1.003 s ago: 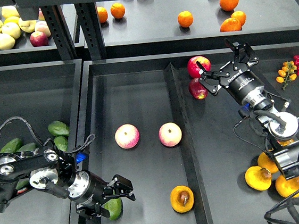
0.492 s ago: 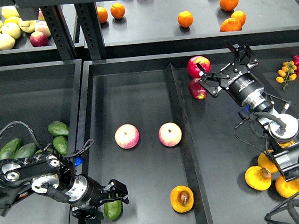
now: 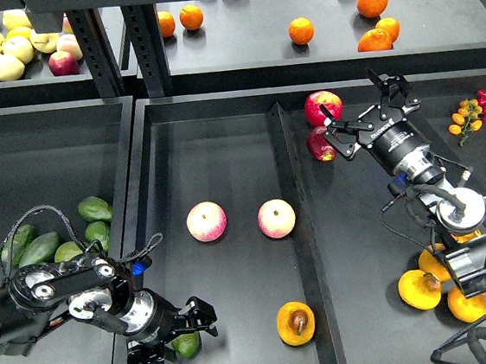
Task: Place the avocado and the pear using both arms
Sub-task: 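Close the left gripper around the green avocado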
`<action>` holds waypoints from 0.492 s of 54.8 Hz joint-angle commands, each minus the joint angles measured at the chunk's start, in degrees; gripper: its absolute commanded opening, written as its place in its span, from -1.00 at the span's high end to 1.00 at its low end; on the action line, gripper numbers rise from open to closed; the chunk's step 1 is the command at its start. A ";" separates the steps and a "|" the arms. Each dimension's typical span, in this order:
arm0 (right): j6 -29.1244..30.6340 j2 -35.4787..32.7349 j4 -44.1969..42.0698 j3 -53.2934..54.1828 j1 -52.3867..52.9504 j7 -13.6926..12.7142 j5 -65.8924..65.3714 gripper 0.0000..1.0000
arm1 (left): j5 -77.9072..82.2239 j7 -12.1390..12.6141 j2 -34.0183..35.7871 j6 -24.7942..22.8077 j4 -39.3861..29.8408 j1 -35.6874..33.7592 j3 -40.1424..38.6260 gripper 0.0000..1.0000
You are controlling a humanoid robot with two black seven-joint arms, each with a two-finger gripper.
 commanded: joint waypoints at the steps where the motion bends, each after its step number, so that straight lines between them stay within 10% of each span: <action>1: 0.00 0.00 0.25 0.00 -0.22 0.00 0.00 -0.99 | 0.72 0.00 -0.73 0.00 0.96 0.12 -0.01 -0.91; 27: 0.00 0.00 0.60 0.00 -0.39 -0.09 0.00 -0.99 | 7.93 0.00 -1.53 0.00 3.24 0.29 -2.47 -0.18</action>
